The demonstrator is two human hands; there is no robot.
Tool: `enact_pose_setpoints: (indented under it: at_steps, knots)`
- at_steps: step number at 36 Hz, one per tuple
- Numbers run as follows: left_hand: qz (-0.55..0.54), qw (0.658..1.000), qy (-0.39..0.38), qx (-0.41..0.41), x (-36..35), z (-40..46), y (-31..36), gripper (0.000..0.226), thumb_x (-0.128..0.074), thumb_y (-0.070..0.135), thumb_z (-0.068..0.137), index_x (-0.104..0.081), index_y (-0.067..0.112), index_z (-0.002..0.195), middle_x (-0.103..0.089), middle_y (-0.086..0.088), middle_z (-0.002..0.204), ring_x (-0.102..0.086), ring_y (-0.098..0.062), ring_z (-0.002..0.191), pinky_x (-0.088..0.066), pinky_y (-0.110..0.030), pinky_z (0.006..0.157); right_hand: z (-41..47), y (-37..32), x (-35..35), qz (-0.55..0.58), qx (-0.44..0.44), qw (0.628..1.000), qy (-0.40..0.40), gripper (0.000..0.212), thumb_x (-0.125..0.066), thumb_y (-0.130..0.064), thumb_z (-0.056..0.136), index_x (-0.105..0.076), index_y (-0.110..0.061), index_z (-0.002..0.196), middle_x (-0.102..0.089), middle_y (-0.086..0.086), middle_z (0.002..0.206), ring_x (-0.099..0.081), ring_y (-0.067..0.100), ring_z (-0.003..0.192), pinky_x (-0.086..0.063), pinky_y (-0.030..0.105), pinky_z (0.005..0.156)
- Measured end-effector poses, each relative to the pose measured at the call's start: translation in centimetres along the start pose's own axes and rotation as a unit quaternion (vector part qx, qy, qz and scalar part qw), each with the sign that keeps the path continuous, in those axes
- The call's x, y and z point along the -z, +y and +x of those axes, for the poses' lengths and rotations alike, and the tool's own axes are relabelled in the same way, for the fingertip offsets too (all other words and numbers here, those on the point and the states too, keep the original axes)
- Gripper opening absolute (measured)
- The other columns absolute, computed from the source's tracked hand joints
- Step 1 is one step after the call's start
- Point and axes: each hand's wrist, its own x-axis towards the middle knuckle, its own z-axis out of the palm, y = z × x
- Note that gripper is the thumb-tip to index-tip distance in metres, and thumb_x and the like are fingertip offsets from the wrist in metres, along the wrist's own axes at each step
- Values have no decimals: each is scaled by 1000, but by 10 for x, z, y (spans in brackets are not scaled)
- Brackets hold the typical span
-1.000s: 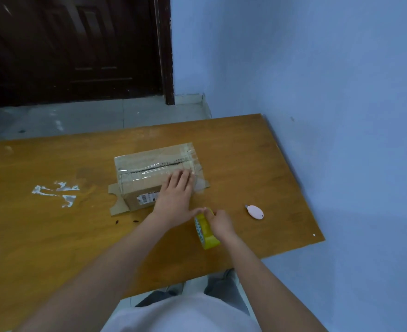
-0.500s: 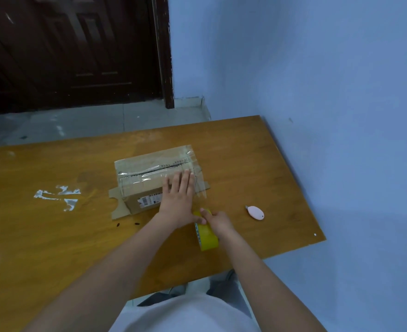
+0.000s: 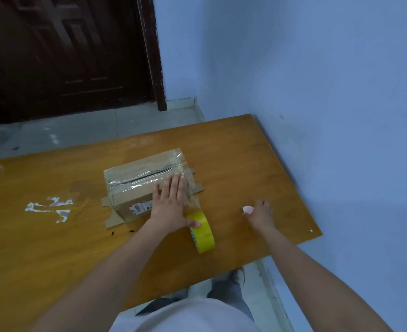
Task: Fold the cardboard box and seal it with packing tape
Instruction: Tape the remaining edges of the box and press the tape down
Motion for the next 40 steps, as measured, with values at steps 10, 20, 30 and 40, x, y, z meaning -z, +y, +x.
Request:
enact_pose_setpoints:
  at_steps: [10,20,30,40]
  knots:
    - [-6,1000,-17,5,2,2,-1,139,-40,94,55,34,12,139,25,-5,156,26,-28,142,17,-52,111,-9,3,-18,-138,90,986,21,32,-38,-32,101,-47,-10,123,-42,9,130,-39,26,120,-42,35,93]
    - [-24,1000,1,8,-1,4,-4,139,-39,95,52,32,16,142,20,0,157,21,-24,143,12,-53,112,-6,-23,-2,158,107,981,39,33,-47,-32,98,-58,-3,110,-66,16,100,-61,31,92,-46,37,77]
    - [-22,1000,4,4,2,1,-4,136,-40,94,54,29,19,144,20,0,157,19,-23,144,14,-57,109,-26,-86,13,311,152,938,-6,25,-46,-22,97,-69,-13,98,-64,-2,84,-54,10,76,-39,23,65]
    - [-40,999,-10,-3,6,-1,-4,136,-46,90,56,29,18,144,24,0,156,21,-23,144,16,-60,107,-44,-105,-11,214,229,950,4,28,-72,-20,80,-64,-12,106,-64,-3,95,-57,9,85,-39,5,67]
